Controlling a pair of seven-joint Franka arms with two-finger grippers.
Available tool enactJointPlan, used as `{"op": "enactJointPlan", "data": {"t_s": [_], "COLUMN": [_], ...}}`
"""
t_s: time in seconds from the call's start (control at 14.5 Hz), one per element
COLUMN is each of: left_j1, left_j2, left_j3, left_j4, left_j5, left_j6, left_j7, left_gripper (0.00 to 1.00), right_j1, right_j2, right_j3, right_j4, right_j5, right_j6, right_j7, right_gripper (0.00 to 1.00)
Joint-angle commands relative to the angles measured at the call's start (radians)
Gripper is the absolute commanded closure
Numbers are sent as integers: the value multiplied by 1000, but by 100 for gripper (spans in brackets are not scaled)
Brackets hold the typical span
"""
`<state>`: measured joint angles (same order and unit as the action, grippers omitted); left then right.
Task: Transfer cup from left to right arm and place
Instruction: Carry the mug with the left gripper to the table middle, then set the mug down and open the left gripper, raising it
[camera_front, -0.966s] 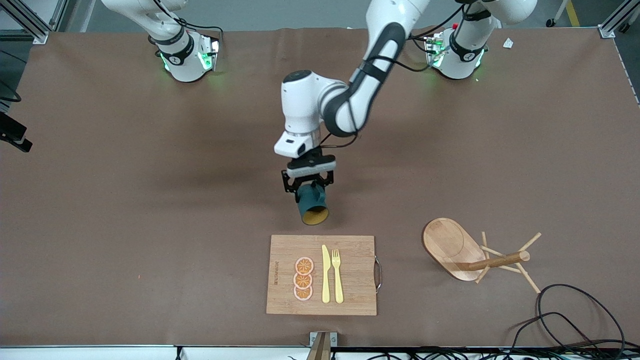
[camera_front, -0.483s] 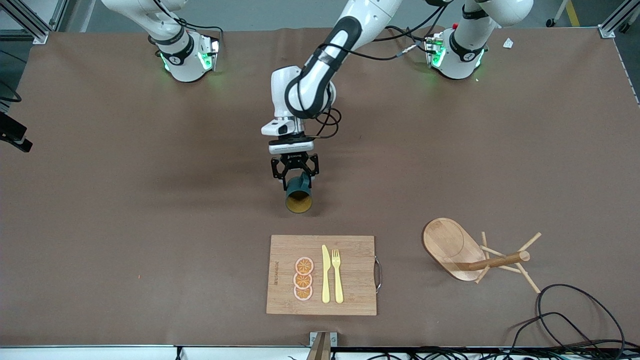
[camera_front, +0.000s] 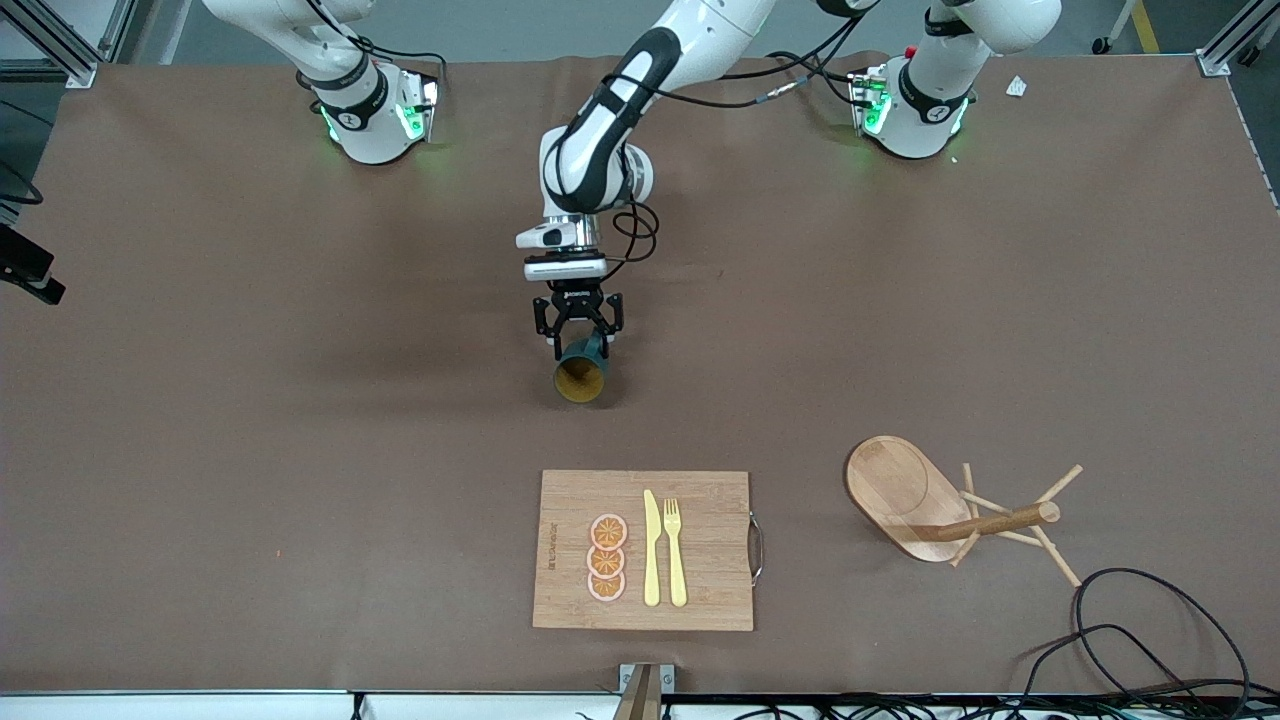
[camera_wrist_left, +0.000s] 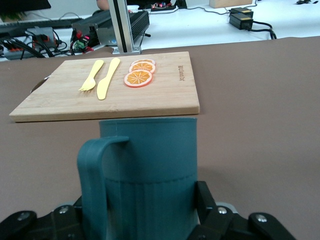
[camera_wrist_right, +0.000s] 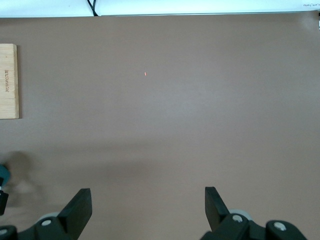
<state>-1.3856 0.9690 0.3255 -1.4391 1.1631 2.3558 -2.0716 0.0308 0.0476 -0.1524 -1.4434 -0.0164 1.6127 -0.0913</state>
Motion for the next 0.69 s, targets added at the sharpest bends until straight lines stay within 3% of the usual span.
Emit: {"op": "enactJointPlan", "data": {"t_s": [0.0, 0.21, 0.34, 0.48, 0.62], "left_j1": [-68, -121, -142, -161, -170], "left_j2": [48, 74, 76, 62, 45], "left_j3": [15, 14, 10, -9, -64], "left_j4": [25, 25, 22, 20, 23], "left_j5": [21, 21, 21, 12, -25], "left_j6": [-50, -102, -104, -130, -244], "left_j7": [-71, -126, -197, -229, -249], "left_gripper": [35, 32, 22, 0, 0], "right_j1": [5, 6, 6, 6, 6], "right_j2": [-2, -2, -2, -2, -2], "right_j3": [-1, -1, -1, -1, -1], "right_j4": [1, 1, 1, 1, 1], "right_j5": [-4, -4, -4, -4, -4], "right_j6": [-7, -7, -8, -7, -7], "right_j7": [4, 4, 4, 4, 4], "right_gripper": [0, 0, 0, 0, 0]}}
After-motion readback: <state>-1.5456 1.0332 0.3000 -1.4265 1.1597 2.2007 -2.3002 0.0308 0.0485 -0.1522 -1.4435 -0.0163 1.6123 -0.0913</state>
